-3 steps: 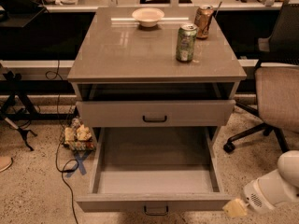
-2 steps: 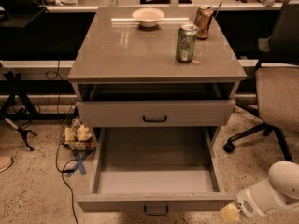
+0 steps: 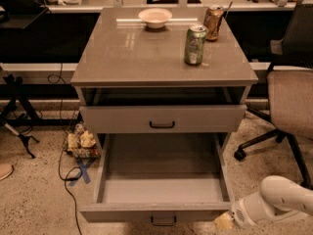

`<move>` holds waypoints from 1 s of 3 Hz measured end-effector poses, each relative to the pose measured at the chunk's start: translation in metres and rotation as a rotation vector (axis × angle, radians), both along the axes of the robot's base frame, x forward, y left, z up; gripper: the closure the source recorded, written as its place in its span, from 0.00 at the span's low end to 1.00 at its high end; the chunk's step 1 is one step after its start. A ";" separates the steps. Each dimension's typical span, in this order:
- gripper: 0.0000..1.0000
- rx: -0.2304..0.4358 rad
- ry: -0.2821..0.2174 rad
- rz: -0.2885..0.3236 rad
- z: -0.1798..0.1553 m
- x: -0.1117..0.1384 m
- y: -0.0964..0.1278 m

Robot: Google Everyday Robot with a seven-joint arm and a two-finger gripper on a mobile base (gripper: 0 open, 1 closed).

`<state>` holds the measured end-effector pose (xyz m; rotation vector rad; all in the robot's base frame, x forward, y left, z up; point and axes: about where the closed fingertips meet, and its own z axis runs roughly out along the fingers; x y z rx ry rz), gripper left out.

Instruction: Close middle drawer

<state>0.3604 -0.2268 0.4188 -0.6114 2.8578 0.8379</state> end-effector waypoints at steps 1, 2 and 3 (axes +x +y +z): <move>1.00 0.016 -0.026 -0.019 -0.014 0.021 0.013; 1.00 0.016 -0.026 -0.019 -0.014 0.021 0.014; 1.00 0.062 -0.106 -0.016 -0.011 0.065 0.045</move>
Offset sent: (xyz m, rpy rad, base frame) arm 0.1290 0.0704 -0.0077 0.0979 -0.2226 -0.0523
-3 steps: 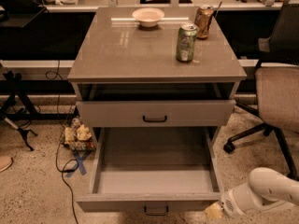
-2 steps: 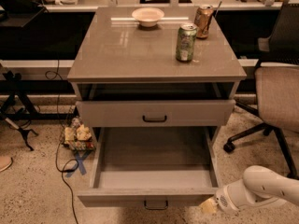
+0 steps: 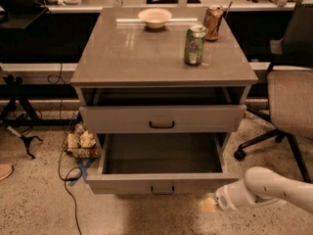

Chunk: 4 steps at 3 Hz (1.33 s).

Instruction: Close middle drawer

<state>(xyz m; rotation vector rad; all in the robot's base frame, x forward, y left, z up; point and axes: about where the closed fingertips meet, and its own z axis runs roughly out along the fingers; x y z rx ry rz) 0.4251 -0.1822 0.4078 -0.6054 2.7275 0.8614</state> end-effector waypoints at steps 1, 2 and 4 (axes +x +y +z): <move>1.00 0.000 0.000 0.000 0.000 0.000 0.000; 1.00 0.033 -0.103 -0.047 -0.005 0.046 0.000; 1.00 0.050 -0.192 -0.091 -0.003 0.085 -0.002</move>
Offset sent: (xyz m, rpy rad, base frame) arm 0.0772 -0.0055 -0.0099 0.0548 -0.1775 -0.0792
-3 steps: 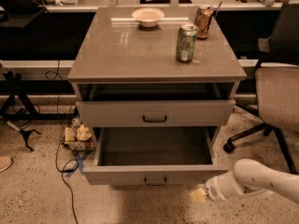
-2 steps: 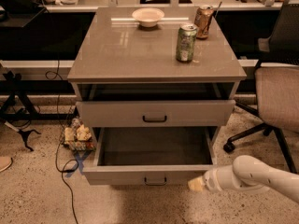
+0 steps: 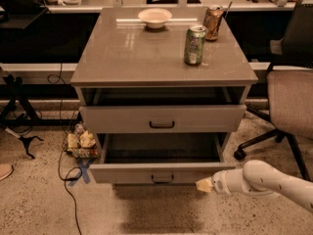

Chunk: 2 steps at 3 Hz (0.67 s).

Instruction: Close middle drawer

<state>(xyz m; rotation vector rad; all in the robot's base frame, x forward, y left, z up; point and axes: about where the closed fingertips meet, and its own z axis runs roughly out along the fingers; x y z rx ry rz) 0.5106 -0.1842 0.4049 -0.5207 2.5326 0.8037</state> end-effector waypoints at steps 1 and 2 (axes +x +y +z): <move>1.00 0.067 -0.160 -0.081 0.021 0.067 0.013; 1.00 0.067 -0.161 -0.081 0.021 0.065 0.013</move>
Offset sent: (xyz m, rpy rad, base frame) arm 0.1873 0.0306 0.0735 0.1883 -0.4310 -0.1937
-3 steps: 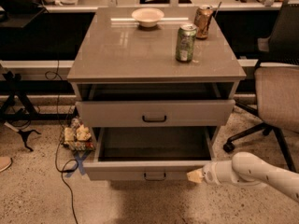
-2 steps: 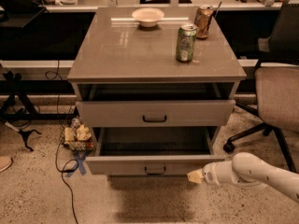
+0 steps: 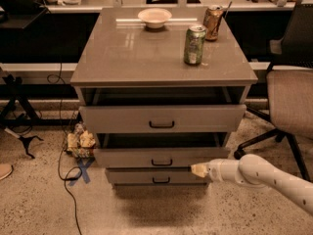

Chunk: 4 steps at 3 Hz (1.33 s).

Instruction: Close middle drawer

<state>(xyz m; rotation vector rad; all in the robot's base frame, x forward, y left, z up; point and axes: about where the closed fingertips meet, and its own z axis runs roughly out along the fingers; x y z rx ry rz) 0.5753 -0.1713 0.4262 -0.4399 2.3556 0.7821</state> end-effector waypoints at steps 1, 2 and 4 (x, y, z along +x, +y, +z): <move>1.00 0.044 -0.086 -0.030 0.016 0.044 0.010; 1.00 0.083 -0.146 -0.046 0.027 0.076 0.019; 1.00 0.090 -0.161 -0.130 0.030 0.050 -0.007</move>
Offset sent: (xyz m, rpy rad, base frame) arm 0.1442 0.0309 0.0527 0.1580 -0.2710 -0.0867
